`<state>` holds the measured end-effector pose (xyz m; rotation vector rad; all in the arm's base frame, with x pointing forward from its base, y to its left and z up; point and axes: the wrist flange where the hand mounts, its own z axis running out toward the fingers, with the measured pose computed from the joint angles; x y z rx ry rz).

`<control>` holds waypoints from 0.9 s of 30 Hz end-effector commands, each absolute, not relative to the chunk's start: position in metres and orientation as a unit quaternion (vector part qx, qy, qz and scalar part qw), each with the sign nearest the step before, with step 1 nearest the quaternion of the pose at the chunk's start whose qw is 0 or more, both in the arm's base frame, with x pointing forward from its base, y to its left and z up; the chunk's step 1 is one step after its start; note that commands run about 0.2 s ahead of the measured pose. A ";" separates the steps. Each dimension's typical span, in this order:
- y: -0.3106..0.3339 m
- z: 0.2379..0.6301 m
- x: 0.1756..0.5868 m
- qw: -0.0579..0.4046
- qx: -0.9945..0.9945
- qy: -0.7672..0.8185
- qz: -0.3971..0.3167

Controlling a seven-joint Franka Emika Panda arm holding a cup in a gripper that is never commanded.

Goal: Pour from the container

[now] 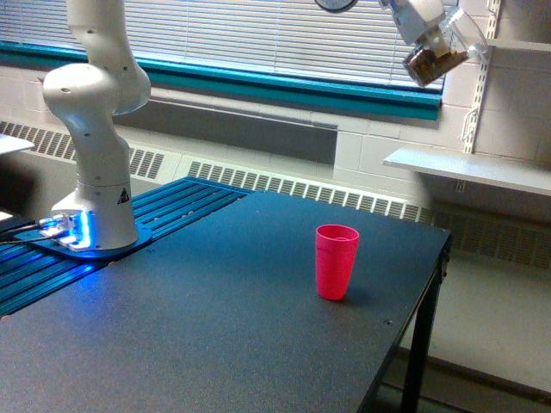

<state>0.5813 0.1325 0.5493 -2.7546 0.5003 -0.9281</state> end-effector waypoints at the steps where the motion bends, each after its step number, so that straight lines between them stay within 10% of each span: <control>1: 0.107 0.556 0.578 0.082 -0.927 0.146 -0.335; 27: 0.019 0.493 0.515 0.015 -0.944 0.106 -0.313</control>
